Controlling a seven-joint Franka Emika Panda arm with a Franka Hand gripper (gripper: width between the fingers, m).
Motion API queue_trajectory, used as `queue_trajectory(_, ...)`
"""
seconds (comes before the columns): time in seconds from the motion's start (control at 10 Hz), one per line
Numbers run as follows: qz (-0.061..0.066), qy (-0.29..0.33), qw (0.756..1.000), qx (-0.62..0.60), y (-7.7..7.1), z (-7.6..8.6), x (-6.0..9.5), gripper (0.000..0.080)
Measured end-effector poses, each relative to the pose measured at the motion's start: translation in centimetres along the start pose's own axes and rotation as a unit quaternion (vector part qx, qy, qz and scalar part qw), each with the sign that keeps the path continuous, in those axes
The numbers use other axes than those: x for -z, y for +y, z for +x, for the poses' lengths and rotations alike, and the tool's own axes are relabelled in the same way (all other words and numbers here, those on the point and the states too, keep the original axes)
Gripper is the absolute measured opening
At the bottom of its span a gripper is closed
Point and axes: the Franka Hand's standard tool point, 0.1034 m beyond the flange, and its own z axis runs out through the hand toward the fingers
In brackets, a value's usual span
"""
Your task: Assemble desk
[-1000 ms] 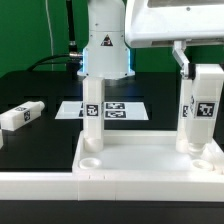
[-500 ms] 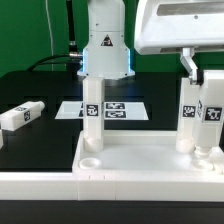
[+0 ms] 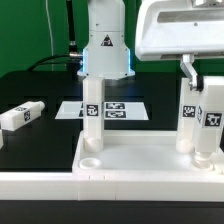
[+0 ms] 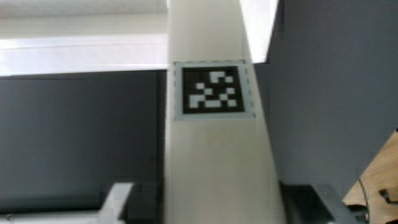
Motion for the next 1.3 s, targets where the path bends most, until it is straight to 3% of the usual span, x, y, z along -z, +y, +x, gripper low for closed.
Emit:
queue_trajectory(0.5,-0.001,0.007,1.000,0.004,0.0,0.4,-0.3,0.0291)
queue_trajectory(1.3,-0.004,0.012,1.000,0.010,0.1,-0.8,-1.4,0.0291)
